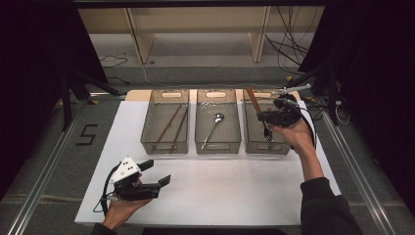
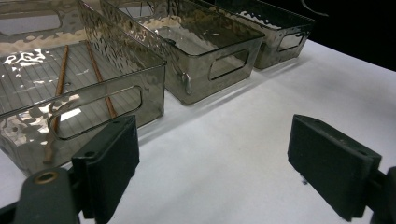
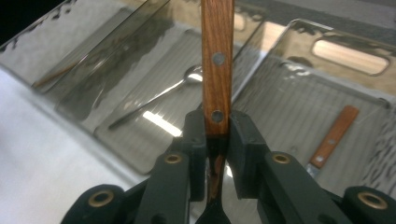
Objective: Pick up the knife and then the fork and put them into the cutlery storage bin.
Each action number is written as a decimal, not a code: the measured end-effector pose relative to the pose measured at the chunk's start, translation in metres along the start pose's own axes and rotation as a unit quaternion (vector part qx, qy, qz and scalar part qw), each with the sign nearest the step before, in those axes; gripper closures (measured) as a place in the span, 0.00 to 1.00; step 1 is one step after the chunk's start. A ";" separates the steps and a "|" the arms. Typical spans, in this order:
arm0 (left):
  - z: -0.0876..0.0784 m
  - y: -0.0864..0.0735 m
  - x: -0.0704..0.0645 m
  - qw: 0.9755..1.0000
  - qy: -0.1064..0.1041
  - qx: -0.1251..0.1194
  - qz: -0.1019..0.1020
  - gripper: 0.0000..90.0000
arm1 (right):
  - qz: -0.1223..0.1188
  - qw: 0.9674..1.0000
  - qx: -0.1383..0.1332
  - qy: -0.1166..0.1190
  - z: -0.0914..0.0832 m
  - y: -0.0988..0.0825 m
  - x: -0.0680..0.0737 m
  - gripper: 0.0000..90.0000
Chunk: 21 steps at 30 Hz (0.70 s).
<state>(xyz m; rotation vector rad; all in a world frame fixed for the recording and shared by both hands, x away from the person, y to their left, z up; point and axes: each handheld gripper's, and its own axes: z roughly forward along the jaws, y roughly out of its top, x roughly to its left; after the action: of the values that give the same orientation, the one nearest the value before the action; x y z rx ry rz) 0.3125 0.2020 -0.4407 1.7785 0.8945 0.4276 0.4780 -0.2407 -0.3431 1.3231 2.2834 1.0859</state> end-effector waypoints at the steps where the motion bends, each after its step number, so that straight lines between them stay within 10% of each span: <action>1: 0.000 0.000 0.000 1.000 0.000 0.000 0.000 0.18 | 0.006 1.000 -0.004 -0.006 0.001 0.001 -0.003 0.87; 21: 0.000 0.000 -0.001 1.000 -0.003 -0.001 0.001 0.18 | 0.078 0.994 -0.016 -0.073 0.031 0.008 -0.024 0.87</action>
<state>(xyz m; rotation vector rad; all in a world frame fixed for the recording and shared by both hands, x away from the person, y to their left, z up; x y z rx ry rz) 0.3121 0.2011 -0.4403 1.7779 0.8881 0.4232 0.5137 -0.2440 -0.3615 1.5368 2.0778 1.0318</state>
